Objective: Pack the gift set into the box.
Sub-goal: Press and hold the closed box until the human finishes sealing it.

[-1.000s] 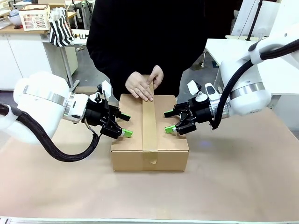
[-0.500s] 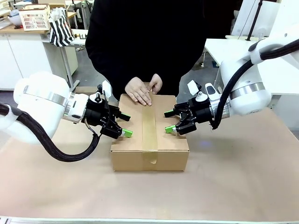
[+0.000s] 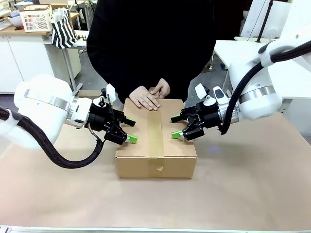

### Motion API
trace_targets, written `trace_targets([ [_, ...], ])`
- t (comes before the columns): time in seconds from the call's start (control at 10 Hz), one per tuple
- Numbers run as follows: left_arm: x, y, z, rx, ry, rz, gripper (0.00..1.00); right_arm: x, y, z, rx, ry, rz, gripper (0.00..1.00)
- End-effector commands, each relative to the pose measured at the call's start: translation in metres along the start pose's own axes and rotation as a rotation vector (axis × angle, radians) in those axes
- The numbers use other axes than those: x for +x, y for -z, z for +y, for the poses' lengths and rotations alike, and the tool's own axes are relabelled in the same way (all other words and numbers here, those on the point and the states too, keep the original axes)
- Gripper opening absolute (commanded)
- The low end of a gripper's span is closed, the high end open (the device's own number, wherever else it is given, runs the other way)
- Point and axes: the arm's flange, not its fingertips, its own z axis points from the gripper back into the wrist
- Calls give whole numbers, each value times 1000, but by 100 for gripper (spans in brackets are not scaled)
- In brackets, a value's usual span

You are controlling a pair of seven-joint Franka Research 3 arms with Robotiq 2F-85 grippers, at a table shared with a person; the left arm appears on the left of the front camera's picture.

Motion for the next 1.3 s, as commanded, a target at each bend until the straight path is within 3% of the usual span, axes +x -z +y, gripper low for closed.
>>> trace_targets([
  [0.0,-2,0,-1,-9,-4,-4,100,-2,3,2,-14,-17,-14,100],
  [1.2,-2,0,-1,-9,-4,-4,100,-2,3,2,-14,-17,-14,100],
])
